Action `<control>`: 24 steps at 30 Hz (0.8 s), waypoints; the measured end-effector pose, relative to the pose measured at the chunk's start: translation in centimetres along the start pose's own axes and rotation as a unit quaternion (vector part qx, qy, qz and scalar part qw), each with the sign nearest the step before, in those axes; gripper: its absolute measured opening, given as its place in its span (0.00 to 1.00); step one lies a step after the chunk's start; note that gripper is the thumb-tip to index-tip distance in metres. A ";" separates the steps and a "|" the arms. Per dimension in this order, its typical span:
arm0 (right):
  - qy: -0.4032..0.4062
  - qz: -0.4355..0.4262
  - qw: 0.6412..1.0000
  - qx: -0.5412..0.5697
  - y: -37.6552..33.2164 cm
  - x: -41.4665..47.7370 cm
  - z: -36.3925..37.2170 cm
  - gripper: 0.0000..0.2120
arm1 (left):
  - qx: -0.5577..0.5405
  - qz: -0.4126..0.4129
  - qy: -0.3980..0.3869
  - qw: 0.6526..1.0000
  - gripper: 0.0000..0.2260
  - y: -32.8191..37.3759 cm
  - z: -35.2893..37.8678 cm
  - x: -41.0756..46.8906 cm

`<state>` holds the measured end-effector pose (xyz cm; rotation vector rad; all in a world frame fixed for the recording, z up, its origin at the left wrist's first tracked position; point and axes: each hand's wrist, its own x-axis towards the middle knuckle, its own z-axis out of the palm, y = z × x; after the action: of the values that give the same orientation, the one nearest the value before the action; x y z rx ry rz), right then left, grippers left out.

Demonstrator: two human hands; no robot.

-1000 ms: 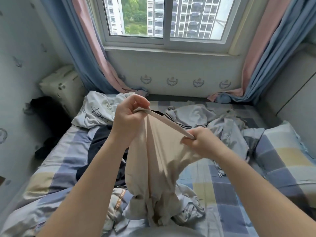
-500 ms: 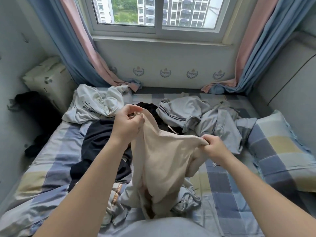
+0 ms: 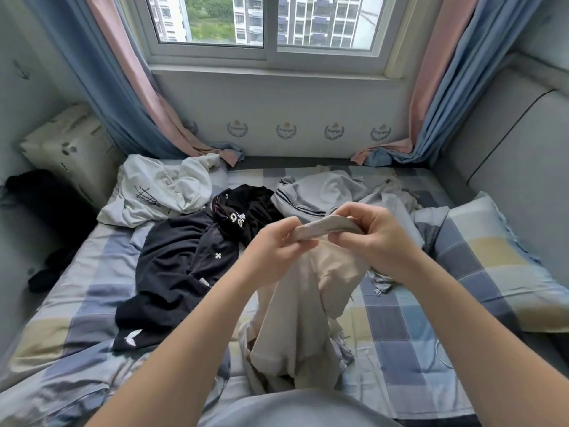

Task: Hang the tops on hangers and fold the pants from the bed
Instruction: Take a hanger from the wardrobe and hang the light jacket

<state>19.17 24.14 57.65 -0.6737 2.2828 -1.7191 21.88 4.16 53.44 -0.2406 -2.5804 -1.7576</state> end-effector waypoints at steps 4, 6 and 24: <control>-0.026 0.069 0.997 -0.007 3.5 -0.7 -0.5 0.09 | -0.060 0.027 0.045 0.997 0.13 1.4 -1.2 -0.5; -0.036 0.089 0.995 -0.022 5.5 -1.2 -0.5 0.05 | -0.089 0.032 0.070 0.993 0.13 2.0 -1.6 -0.6; 0.047 0.041 0.998 0.021 4.2 -1.2 -0.2 0.10 | -0.046 -0.149 0.097 0.983 0.21 -1.4 -2.7 -0.5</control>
<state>19.16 25.84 53.59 -0.4941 2.2940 -1.7897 21.95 1.07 53.06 0.3199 -2.5027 -1.8797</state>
